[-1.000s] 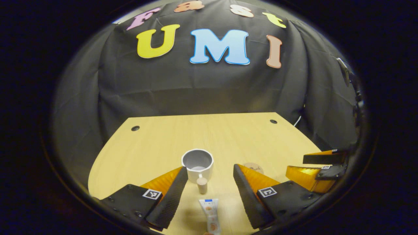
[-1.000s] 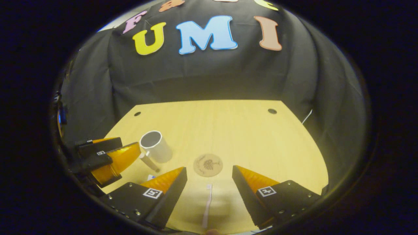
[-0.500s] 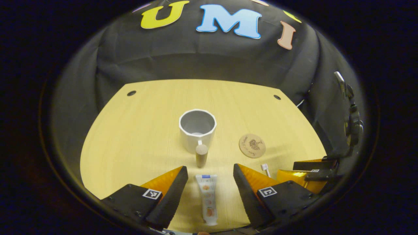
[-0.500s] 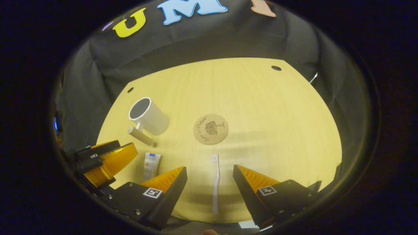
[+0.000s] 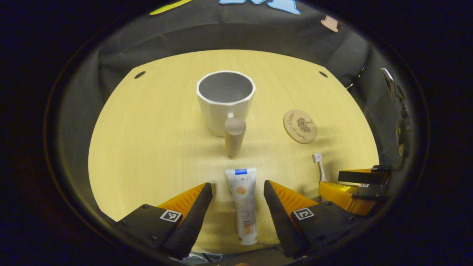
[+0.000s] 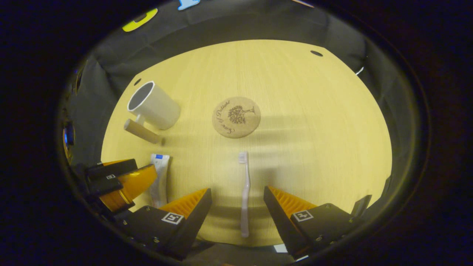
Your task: Put the toothbrush and toothpaste on the desktop into the cup, then pick up the cup and place it on the coaster on the desktop.
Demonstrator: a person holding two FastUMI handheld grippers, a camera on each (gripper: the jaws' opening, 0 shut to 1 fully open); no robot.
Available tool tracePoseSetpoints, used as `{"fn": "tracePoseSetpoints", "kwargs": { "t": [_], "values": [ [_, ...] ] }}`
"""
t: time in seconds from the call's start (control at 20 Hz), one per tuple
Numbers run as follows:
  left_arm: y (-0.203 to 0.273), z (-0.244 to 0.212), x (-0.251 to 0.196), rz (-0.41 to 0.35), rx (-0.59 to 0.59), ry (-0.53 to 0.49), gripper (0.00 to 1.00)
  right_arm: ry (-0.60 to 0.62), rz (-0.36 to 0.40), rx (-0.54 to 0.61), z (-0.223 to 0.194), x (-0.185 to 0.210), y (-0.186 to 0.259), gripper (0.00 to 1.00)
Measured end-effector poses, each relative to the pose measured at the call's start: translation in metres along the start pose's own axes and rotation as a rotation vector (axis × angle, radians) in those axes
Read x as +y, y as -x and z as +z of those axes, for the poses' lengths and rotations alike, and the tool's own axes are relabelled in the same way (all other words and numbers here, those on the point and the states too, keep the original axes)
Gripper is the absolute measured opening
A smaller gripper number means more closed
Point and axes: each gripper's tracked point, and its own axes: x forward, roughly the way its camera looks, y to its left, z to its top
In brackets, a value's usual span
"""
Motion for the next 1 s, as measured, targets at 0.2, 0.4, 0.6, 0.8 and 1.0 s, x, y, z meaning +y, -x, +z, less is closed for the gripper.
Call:
{"fn": "tracePoseSetpoints", "kwargs": {
  "t": [0.2, 0.4, 0.6, 0.8, 1.0],
  "values": [
    [-0.008, -0.018, -0.005, -0.024, 0.084, 0.011, 0.95, 0.001, 0.005, 0.065, -0.011, 0.003, -0.009, 0.92],
    [-0.013, -0.034, -0.009, -0.031, 0.145, -0.012, 0.95, 0.007, 0.007, 0.108, -0.018, 0.008, -0.019, 0.91],
    [-0.020, -0.045, -0.014, -0.041, 0.194, -0.016, 0.94, 0.014, -0.008, 0.127, -0.020, 0.007, -0.021, 0.90],
    [-0.023, -0.046, -0.011, -0.012, 0.203, -0.033, 0.77, 0.034, -0.041, 0.147, -0.025, 0.001, -0.023, 0.69],
    [-0.022, -0.045, -0.007, 0.001, 0.196, -0.028, 0.51, 0.053, -0.085, 0.185, -0.031, -0.009, -0.021, 0.50]
  ]
}}
